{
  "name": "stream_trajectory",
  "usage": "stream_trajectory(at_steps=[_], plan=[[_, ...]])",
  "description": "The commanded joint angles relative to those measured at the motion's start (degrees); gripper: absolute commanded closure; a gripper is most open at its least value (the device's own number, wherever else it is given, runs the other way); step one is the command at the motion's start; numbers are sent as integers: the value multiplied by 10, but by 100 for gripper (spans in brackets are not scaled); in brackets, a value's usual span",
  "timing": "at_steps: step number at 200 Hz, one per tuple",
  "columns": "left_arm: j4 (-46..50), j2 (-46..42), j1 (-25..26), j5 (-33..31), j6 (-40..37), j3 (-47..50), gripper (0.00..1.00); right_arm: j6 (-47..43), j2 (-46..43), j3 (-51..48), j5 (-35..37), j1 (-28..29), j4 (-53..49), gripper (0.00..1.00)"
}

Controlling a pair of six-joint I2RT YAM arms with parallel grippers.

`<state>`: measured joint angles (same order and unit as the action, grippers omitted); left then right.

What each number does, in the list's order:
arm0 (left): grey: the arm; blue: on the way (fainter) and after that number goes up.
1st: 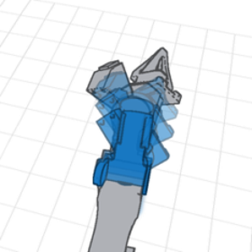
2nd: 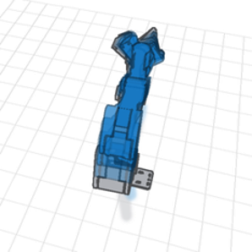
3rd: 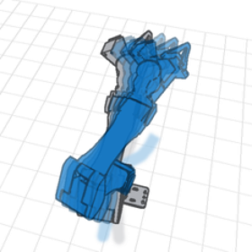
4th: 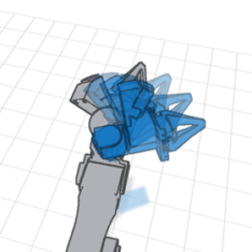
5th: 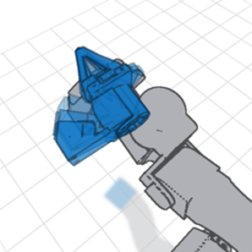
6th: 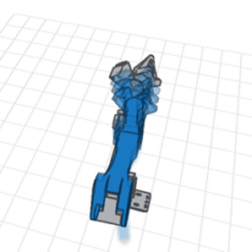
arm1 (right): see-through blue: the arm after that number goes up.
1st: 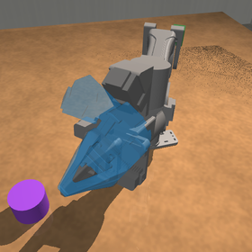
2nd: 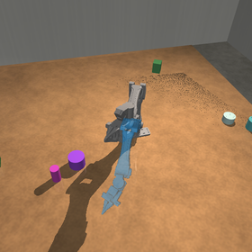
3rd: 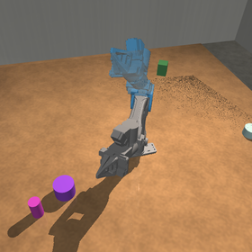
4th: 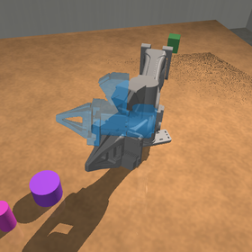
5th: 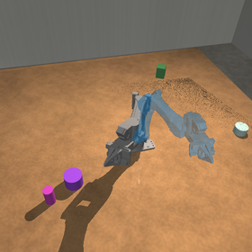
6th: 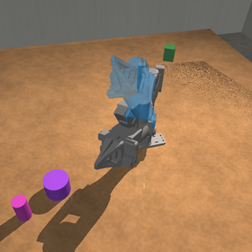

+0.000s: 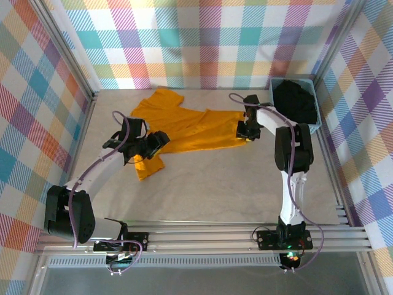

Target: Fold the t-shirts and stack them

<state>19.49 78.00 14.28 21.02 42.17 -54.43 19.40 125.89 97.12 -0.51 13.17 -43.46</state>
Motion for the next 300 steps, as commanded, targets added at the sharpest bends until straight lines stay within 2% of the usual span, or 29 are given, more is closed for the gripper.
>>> stream_trajectory(at_steps=[1,23,38,68,91,132,154,162,169,179,190,201,215,230,246,268,286,300], plan=[[11,-4,7,-8,-10,-12,39,-7,12,16,1,12,-37,68],[12,-4,7,-11,-10,-12,39,3,21,27,15,18,-67,73],[12,-4,7,-13,-10,-14,39,6,16,26,34,22,-83,73],[10,-3,7,-15,-9,-18,39,-9,-14,0,68,33,-96,62],[8,-3,7,-15,-8,-16,39,-27,-31,-18,79,38,-97,57],[6,-2,7,-15,-7,-15,39,-47,-9,-8,89,41,-102,57],[10,-4,6,-19,-7,-16,39,-45,23,14,87,43,-111,63],[16,-6,7,-23,-9,-19,39,-43,28,20,84,44,-109,71],[28,-8,6,-33,-11,-23,40,-40,28,23,85,45,-106,82],[69,-11,7,-69,-15,-35,41,-33,18,23,86,47,-101,95],[145,-12,5,-135,-14,-52,44,-24,-1,16,98,48,-98,100],[205,-10,-2,-187,-10,-58,48,-13,-24,2,123,47,-104,100],[244,-9,-25,-209,0,-45,53,-1,-52,-24,146,45,-108,100],[236,-15,-56,-189,13,-17,54,3,-82,-59,144,39,-103,100],[206,3,-76,-144,18,6,49,1,-100,-87,120,28,-98,100],[214,68,-62,-128,-1,-8,41,-6,-110,-107,109,21,-93,100],[234,109,-28,-153,-24,-36,39,-9,-110,-104,101,20,-94,100],[260,131,5,-197,-41,-60,39,-9,-107,-100,99,19,-94,100]])
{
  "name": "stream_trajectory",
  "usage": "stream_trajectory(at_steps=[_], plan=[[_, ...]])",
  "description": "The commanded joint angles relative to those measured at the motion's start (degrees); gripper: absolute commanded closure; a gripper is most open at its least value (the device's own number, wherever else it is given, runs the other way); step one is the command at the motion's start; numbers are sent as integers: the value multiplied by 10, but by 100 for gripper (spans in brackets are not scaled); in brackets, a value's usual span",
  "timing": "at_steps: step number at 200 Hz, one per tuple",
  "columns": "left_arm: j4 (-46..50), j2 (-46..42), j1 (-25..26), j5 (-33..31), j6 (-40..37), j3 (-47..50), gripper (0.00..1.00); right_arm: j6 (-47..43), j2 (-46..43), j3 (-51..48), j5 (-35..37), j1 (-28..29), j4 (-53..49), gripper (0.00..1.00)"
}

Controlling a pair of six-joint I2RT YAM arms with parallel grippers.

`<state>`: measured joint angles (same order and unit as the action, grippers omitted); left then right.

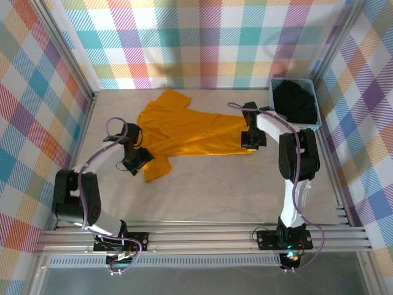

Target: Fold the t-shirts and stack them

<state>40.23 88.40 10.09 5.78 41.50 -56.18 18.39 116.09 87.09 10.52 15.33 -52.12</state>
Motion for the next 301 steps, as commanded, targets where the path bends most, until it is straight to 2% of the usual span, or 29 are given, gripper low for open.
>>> stream_trajectory(at_steps=[1,27,44,77,131,169,222,251,282,301], plan=[[55,28,49,-47,-36,-43,39,2,-9,1,-12,-2,-8,100],[94,51,92,-111,-61,-56,48,5,-1,5,-18,-3,-8,100],[101,53,113,-132,-84,-50,54,6,5,6,-23,-4,-6,100],[105,62,138,-136,-117,-36,55,11,10,9,-31,-5,-4,100],[94,93,149,-121,-148,-41,58,13,15,17,-34,-6,-7,100],[104,89,151,-135,-160,-30,58,15,20,27,-33,-6,-11,100],[126,90,152,-189,-168,-36,69,16,27,37,-36,-6,-15,100],[129,90,152,-189,-173,-33,71,16,29,40,-36,-7,-16,100],[139,76,151,-211,-169,-31,79,16,29,41,-37,-6,-16,100],[138,77,147,-213,-168,-30,79,14,30,41,-37,-7,-15,100]])
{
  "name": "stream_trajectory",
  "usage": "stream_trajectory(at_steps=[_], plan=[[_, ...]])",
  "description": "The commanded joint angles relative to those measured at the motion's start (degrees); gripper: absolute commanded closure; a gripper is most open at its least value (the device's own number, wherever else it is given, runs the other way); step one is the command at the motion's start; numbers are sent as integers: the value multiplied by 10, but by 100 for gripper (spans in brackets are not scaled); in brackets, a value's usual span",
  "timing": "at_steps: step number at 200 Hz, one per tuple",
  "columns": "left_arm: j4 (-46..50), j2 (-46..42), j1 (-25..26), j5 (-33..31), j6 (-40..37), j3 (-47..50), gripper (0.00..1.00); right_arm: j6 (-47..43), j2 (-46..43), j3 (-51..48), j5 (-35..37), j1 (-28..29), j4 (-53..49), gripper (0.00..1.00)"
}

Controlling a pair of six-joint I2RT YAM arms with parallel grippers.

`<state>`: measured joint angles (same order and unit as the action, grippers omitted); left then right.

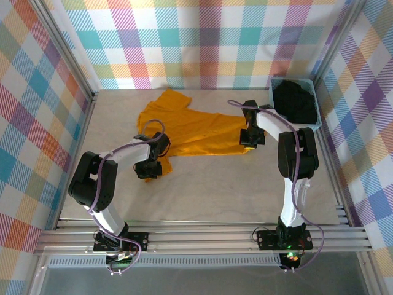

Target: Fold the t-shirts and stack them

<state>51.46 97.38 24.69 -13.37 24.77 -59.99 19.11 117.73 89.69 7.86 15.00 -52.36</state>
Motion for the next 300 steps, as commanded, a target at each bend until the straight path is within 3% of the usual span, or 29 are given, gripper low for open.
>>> stream_trajectory(at_steps=[1,35,59,93,119,142,190,251,274,300], plan=[[26,-13,2,-21,-1,8,79,7,14,15,-11,-3,-13,100],[22,-7,-9,-25,1,8,69,5,16,16,-13,-3,-12,100],[13,-3,-22,-21,-4,9,67,4,16,16,-15,-3,-11,100],[-4,3,-35,-11,-12,8,77,3,13,17,-19,-3,-10,100],[-12,-12,-44,-13,-13,3,100,3,3,17,-34,-3,-9,100],[-39,-62,-46,5,-11,-16,100,5,-20,20,-61,-3,-10,100],[-85,-96,-72,40,96,-165,100,32,-80,93,-144,-3,-24,100],[-189,-124,-183,105,213,-361,100,88,-113,293,-193,-8,-16,100],[-214,-153,-213,99,220,-410,100,100,-165,289,-198,-9,40,100],[-248,-205,-233,93,225,-430,100,111,-265,210,-198,-9,137,100]])
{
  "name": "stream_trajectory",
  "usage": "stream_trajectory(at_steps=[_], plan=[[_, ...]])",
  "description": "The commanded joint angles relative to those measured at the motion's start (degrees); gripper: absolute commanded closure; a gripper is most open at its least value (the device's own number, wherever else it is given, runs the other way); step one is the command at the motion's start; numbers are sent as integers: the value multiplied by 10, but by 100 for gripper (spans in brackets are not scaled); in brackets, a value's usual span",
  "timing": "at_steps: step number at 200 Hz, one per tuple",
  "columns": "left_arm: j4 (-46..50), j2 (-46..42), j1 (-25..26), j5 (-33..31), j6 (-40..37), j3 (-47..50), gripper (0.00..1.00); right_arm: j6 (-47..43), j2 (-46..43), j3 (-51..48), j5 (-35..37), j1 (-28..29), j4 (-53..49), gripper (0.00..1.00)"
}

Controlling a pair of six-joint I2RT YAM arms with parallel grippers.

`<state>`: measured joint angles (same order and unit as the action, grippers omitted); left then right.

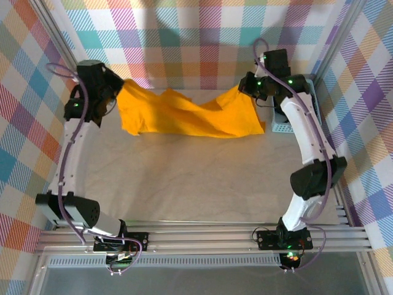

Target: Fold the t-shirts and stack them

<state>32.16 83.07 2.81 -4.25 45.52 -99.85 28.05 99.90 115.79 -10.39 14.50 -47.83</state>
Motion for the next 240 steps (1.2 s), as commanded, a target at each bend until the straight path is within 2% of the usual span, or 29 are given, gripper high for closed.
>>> stream_trajectory(at_steps=[1,27,47,66,86,116,146,164,196,214,240], plan=[[-55,-64,-15,1,17,-33,100,23,-91,-54,-15,-4,96,100],[-70,-116,-23,-12,3,-50,100,33,-221,-166,8,-7,201,100],[-69,-132,-25,-23,-21,-90,100,27,-290,-199,29,-7,230,100],[-64,-119,-25,-27,-33,-141,100,21,-314,-192,33,-9,231,100],[-50,-76,-26,-21,-28,-203,100,34,-298,-163,31,-14,217,100],[-6,41,-31,12,-13,-316,100,58,-220,-105,13,-26,214,100],[-13,167,-64,83,60,-391,100,91,-101,-23,-54,-48,241,100],[-11,251,-82,128,88,-466,100,101,-15,55,-92,-55,238,100],[-22,391,-111,209,150,-626,100,119,122,218,-120,-65,219,100],[-48,413,-125,230,183,-640,100,132,202,343,-126,-75,184,100],[-81,385,-128,236,174,-640,100,164,277,483,-136,-98,161,100]])
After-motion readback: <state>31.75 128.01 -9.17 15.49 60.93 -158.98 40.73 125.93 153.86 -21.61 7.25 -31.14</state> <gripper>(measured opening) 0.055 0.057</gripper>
